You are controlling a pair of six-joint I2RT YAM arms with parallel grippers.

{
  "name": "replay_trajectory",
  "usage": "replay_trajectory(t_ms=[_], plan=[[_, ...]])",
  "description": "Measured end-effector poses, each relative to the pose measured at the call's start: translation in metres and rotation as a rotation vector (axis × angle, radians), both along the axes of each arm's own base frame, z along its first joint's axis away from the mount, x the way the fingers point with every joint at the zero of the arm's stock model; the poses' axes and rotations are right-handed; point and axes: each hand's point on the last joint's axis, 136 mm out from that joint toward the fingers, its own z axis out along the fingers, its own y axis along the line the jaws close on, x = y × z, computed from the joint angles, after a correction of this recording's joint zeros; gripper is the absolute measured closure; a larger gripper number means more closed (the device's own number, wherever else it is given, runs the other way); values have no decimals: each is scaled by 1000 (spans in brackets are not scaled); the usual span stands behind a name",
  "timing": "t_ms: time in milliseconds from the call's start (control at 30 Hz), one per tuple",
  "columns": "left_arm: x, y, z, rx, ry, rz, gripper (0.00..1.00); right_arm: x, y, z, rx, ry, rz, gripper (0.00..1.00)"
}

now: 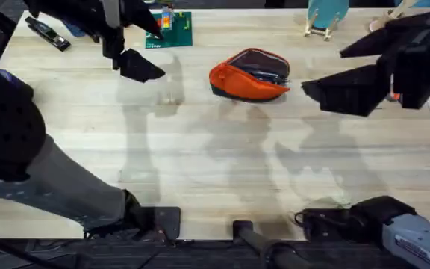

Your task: Unzip the bag, pick up the pens from the table one at a time and place them inside, then zip the bag closed.

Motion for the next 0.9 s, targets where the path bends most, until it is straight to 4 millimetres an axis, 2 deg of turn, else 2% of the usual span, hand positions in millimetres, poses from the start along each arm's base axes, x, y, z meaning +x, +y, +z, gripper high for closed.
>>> replay_trajectory(t_ms=[233, 433, 900], plan=[[0, 0, 0, 0, 0, 0, 6, -5, 10, 4, 52, 9, 47, 4], [0, 0, 0, 0, 0, 0, 6, 5, 15, 10, 146, 57, -34, 5], [0, 0, 0, 0, 0, 0, 7, 33, 24, -22, 357, 438, -368, 5]])
